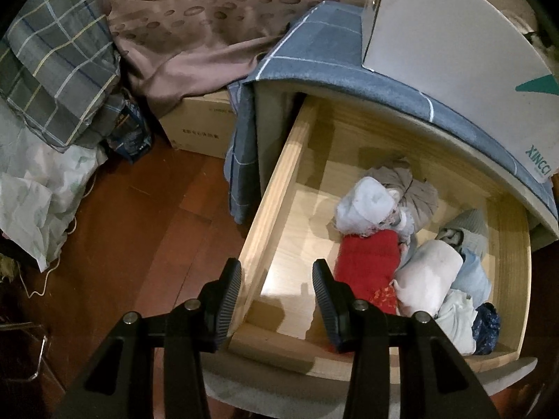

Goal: Take underwear out of drawer
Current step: 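Lift the beige underwear with the right tool and carry it to the white box, then lower the beige underwear into the white box and open the right tool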

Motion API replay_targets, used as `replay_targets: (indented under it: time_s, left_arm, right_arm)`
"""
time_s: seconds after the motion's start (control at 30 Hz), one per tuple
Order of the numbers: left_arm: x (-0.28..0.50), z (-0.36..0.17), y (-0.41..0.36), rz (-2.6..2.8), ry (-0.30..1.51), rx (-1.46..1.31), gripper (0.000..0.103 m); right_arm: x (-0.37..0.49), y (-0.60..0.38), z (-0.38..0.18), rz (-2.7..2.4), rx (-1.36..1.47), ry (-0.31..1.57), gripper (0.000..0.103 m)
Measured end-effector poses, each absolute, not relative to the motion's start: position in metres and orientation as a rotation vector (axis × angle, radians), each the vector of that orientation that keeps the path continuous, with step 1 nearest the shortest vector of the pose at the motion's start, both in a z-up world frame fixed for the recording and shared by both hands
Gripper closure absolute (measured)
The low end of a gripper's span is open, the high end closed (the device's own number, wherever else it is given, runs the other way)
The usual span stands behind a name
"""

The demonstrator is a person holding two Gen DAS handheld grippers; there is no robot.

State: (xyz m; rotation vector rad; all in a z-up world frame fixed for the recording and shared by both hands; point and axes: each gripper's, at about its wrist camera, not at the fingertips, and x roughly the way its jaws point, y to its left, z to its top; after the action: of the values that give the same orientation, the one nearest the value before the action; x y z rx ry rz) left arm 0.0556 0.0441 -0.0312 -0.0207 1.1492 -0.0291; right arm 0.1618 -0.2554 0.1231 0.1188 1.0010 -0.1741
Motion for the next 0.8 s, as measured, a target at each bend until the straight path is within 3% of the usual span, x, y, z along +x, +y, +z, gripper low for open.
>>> replay_targets:
  time_s: [0.43, 0.57, 0.8]
  left_arm:
    - [0.057, -0.034, 0.041, -0.031, 1.161, -0.017, 0.06]
    - [0.058, -0.035, 0.039, -0.03, 1.171, -0.011, 0.06]
    - [0.058, -0.036, 0.037, -0.03, 1.177, -0.003, 0.06]
  right_arm:
    - [0.192, -0.249, 0.069, -0.216, 0.03, 1.163, 0.045]
    - [0.19, -0.242, 0.07, -0.209, 0.039, 1.167, 0.031]
    - [0.154, -0.239, 0.102, -0.166, 0.064, 1.123, 0.031]
